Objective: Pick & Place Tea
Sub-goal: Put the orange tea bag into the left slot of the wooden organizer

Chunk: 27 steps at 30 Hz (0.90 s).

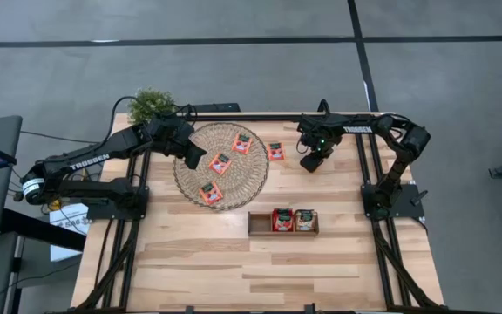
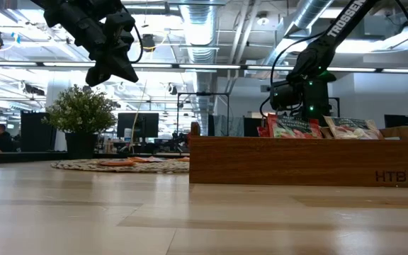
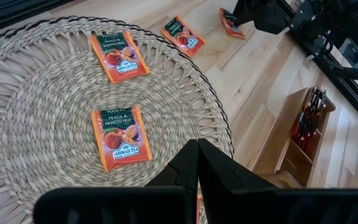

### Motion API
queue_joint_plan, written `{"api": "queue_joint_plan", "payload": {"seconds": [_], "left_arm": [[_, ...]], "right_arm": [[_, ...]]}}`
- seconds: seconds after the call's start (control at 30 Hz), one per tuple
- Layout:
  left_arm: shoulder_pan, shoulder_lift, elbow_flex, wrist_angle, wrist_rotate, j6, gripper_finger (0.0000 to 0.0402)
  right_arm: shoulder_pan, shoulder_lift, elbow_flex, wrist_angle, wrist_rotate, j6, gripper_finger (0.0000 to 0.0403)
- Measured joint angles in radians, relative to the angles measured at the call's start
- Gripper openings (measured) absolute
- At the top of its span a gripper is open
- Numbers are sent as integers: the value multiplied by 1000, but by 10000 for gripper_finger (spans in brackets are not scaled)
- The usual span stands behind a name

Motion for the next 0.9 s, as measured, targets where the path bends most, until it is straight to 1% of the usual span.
{"api": "queue_joint_plan", "payload": {"seconds": [0.27, 0.5, 0.63, 0.73, 0.8, 0.9], "left_arm": [[0, 0, 0, 0, 0, 3, 0], [0, 0, 0, 18, 0, 1, 0], [0, 0, 0, 68, 28, -8, 0], [0, 4, 0, 135, 62, -50, 0], [0, 18, 0, 185, 93, -91, 0], [-10, 51, 0, 254, 125, -123, 0]], "right_arm": [[8, -19, -3, -8, 9, -9, 9], [76, -155, -3, -2, 17, -18, 4], [156, -270, -3, 56, 36, -17, 4], [231, -341, 14, 132, 52, -4, 2], [285, -371, 38, 193, 93, 7, 2], [368, -383, 93, 274, 187, -8, 1]]}}
